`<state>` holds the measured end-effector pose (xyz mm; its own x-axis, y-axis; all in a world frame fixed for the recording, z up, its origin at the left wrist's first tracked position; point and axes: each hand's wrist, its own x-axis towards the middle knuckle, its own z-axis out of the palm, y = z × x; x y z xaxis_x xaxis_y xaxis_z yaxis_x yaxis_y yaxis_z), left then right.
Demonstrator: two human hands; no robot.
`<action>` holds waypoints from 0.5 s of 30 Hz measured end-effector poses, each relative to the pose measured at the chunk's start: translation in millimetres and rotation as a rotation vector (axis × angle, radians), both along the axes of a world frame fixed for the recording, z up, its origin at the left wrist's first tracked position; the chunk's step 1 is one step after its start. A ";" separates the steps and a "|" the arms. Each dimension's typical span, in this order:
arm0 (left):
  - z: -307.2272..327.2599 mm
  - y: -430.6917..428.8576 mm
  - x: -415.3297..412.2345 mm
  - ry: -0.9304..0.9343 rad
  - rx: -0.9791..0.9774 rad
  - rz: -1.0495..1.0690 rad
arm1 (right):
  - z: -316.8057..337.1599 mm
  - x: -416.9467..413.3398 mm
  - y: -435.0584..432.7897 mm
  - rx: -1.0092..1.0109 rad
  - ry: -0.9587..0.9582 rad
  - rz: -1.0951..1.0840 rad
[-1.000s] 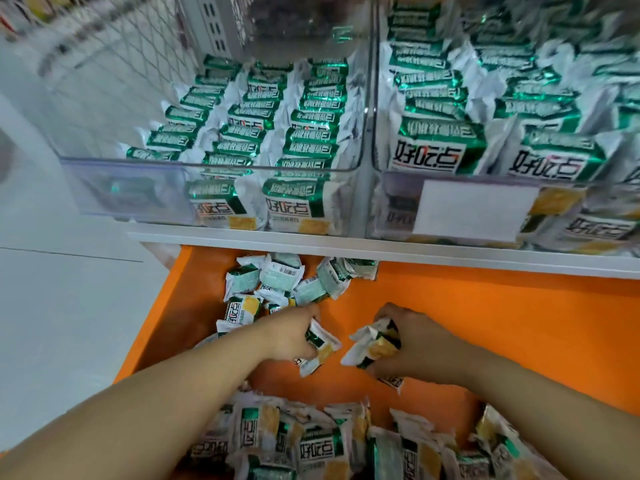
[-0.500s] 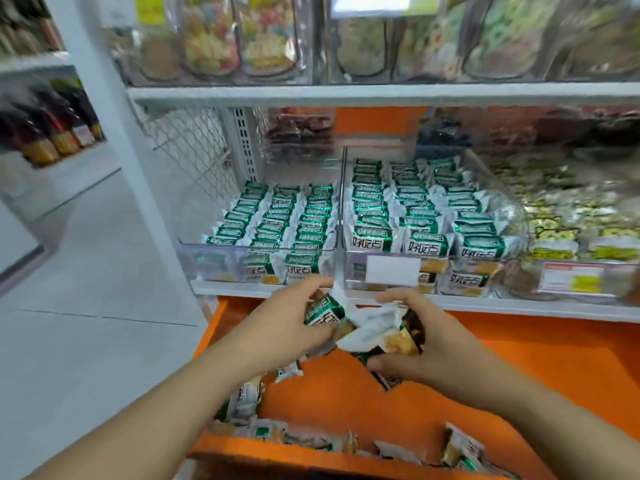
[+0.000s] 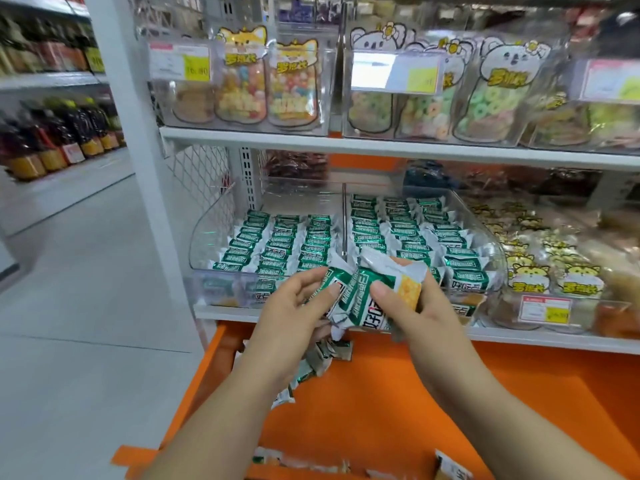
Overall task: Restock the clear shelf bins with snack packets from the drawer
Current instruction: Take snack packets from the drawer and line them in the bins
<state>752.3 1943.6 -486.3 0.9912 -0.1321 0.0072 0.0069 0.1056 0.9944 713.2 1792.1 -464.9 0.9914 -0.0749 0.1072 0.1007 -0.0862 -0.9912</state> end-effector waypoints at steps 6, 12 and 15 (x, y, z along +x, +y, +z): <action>9.1 7.3 6.7 0.088 -0.106 -0.027 | -4.8 11.3 20.1 0.069 0.018 -0.033; 7.0 20.4 5.2 0.040 -0.052 -0.216 | -6.5 16.3 37.3 0.046 0.109 0.004; 3.0 24.8 4.5 -0.037 0.074 -0.203 | -12.5 18.6 44.3 -0.006 0.146 -0.022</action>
